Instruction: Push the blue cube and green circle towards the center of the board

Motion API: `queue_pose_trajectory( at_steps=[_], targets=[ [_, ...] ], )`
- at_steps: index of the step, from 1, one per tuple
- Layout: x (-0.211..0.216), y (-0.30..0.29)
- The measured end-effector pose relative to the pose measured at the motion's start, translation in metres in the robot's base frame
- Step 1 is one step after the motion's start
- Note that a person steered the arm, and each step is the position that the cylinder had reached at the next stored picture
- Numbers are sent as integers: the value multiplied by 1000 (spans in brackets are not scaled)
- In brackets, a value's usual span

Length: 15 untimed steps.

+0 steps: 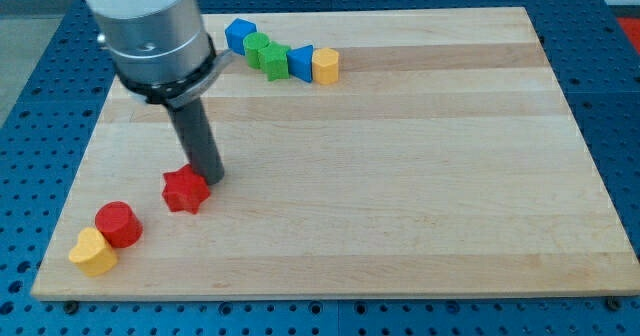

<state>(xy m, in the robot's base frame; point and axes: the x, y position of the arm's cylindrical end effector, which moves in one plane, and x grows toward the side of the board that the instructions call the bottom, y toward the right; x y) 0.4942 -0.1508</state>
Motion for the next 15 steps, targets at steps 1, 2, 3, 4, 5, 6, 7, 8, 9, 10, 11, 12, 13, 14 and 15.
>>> queue_pose_trajectory(
  at_steps=[1, 2, 3, 4, 5, 6, 7, 8, 9, 10, 11, 12, 13, 14, 15],
  targets=[
    [11, -16],
    [21, -23],
    [23, -28],
    [23, -32],
    [23, -26],
    [19, 12],
    [-26, 22],
    [-79, 16],
    [-107, -17],
    [-157, -40],
    [-224, -42],
    [-274, -42],
    [-275, -30],
    [-272, -18],
    [-266, -6]
  ],
)
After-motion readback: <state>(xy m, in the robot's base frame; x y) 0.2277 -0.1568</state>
